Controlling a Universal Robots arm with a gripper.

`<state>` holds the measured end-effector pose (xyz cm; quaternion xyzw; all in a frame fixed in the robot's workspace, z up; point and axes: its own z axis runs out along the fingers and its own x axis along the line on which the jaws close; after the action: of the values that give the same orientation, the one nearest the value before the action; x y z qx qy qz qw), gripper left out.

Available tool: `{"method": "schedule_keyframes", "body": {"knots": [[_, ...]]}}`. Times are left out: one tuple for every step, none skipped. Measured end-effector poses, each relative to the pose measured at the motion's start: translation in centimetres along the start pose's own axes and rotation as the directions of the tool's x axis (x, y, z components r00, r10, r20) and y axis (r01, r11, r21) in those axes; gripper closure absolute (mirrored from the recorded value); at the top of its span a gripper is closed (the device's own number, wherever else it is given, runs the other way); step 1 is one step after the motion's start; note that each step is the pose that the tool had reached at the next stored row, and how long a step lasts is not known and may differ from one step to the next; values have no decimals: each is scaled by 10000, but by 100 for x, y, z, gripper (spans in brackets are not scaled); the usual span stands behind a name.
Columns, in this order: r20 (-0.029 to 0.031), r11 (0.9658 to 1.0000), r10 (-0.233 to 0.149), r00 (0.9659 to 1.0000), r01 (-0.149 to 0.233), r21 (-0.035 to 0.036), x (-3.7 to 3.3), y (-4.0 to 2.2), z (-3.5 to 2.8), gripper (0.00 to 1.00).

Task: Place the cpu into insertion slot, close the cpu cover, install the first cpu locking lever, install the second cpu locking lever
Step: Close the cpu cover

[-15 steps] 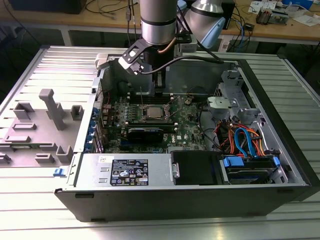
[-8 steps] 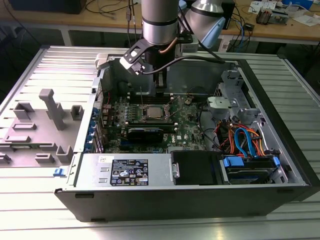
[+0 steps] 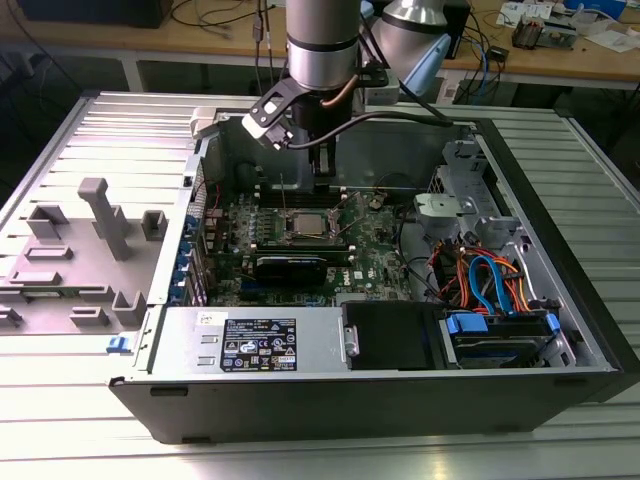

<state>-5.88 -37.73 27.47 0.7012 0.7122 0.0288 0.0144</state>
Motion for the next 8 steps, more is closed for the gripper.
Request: {"method": "schedule_keyframes", "body": {"knots": [[0, 10000, -2, 10000, 2, 0, 0, 11, 1, 89], [0, 10000, -1, 10000, 1, 0, 0, 21, 1, 89], [0, 10000, -1, 10000, 1, 0, 0, 22, 1, 89], [0, 10000, -2, 10000, 2, 0, 0, 22, 1, 89], [1, 10000, -2, 10000, 2, 0, 0, 22, 1, 89], [0, 10000, -2, 10000, 2, 0, 0, 23, 1, 89], [0, 10000, -2, 10000, 2, 0, 0, 24, 2, 89], [0, 10000, -2, 10000, 2, 0, 0, 25, 1, 89]]}}
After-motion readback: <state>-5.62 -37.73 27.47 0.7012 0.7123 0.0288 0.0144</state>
